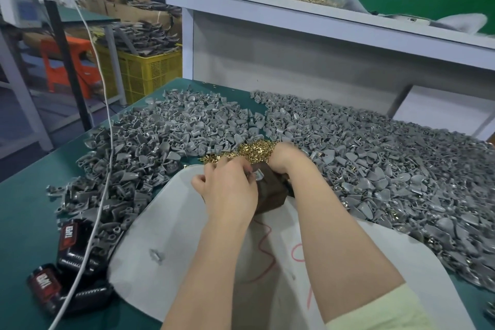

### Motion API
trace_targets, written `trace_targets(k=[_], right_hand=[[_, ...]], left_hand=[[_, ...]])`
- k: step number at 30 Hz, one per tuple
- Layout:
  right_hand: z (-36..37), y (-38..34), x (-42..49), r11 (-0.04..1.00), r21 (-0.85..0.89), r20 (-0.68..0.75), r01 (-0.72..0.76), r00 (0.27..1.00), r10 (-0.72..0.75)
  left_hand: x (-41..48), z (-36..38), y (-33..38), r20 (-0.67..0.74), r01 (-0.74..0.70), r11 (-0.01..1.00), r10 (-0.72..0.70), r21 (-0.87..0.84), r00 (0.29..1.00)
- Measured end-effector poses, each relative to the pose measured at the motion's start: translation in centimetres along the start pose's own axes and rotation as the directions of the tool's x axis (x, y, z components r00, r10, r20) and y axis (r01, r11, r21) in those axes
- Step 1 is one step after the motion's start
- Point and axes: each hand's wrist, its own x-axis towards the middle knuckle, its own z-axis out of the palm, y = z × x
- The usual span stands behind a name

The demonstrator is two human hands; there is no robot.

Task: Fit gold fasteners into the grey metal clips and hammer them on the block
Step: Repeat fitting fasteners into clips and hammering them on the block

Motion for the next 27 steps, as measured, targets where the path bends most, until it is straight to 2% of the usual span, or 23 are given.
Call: trace_targets(k=[4,8,10,16,19,21,23,25,27], right_hand=[[0.1,0.2,-0.1,1.000,0.026,0.001,0.002,1.000,-0.002],[0.7,0.4,-0.3,0.983,0.165,-0.135,-0.079,0.986,0.102],[0.9,0.4,-0.3,0.975,0.194,-0.157,-0.112,0.977,0.144],[0.6,0.3,-0.2,0.989,0.133,-0.121,-0.066,0.989,0.082],[0.9,0.9,-0.2,0.975,0.221,-0.185,-0.009,0.981,0.051],[0.4,1.3,-1.1,0.926,0.364,-0.312,0.098,0.950,0.023],[-0.4,1.7,-2.4,0.812,0.546,-0.386,0.209,0.922,0.023],[-1.2,2.1,-4.1,0.660,0.701,-0.372,0.272,0.928,0.013],[-1.6,2.7,-5.9,0.556,0.776,-0.345,0.298,0.938,-0.021]], left_hand=[[0.0,0.0,0.0,-0.002,-0.003,1.000,0.003,0.002,1.000],[0.0,0.1,0.0,-0.006,-0.008,1.000,0.008,0.002,1.000],[0.0,0.1,0.0,-0.007,-0.008,1.000,0.008,0.000,1.000],[0.0,0.1,0.0,-0.003,-0.005,1.000,0.005,0.008,1.000],[0.0,0.1,0.0,-0.001,-0.005,1.000,0.005,0.004,1.000],[0.1,0.1,0.0,0.001,-0.004,1.000,0.004,0.017,1.000],[0.1,0.1,0.0,0.004,-0.006,1.000,0.006,0.027,1.000],[0.1,0.1,0.0,0.008,-0.017,0.999,0.017,0.035,1.000],[0.0,0.0,0.0,0.010,-0.028,0.999,0.028,0.035,1.000]])
